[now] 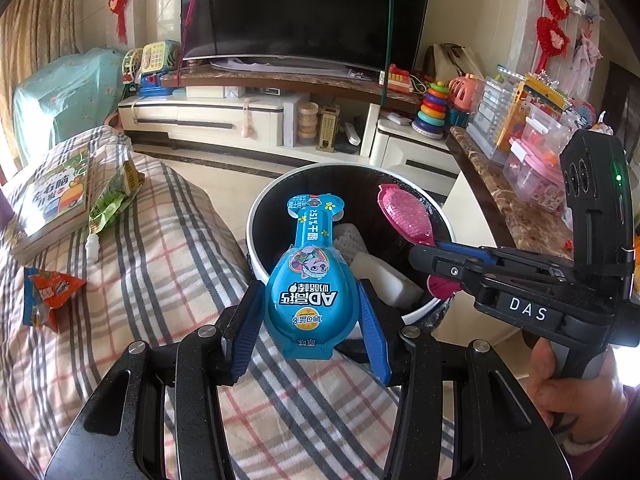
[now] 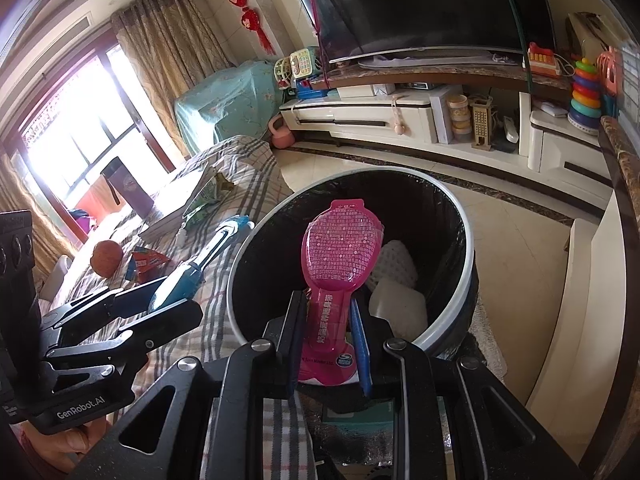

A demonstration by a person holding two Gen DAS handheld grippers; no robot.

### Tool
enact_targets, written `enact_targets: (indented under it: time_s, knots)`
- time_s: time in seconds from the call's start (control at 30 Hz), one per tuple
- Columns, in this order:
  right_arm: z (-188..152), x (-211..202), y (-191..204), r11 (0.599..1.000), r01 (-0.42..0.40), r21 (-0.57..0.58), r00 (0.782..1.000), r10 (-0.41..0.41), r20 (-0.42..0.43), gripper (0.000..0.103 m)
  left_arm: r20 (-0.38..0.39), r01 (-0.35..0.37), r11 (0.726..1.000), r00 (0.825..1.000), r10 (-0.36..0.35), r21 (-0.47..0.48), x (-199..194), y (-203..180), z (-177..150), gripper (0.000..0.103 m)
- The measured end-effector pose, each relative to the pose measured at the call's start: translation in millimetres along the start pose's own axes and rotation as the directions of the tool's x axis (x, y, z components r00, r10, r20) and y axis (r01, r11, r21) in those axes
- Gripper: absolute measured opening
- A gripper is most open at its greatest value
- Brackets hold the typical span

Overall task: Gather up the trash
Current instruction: 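Carry the blue bottle and pink hairbrush over the black bin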

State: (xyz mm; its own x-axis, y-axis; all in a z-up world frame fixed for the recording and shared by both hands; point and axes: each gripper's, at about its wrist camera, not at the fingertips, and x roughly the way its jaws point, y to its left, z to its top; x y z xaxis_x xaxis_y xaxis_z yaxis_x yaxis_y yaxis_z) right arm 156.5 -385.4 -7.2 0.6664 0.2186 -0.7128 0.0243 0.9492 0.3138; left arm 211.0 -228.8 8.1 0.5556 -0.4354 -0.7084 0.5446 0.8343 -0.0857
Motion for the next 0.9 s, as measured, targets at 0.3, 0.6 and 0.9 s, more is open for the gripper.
enact_targets:
  time_s: [0.3,0.6,0.9]
  knots:
    - [7.4,5.8,-6.9,1.000,0.005,0.006,1.000,-0.005,-0.008,0.022,-0.007,-0.010,1.000,1.000,0.010,0.012,11.0,-1.1,9.0,0.046]
    - [12.5,8.5,-11.4,1.000,0.008,0.006,1.000,-0.008,-0.013,0.022,-0.015,-0.014,1.000,1.000,0.014,0.028,21.3,-6.1,17.1,0.046]
    - [17.1,9.5,-16.9,1.000,0.011,0.006,1.000,-0.011,-0.017,0.022,-0.023,-0.022,0.999,0.999,0.023,0.040,30.4,-8.5,23.7,0.046]
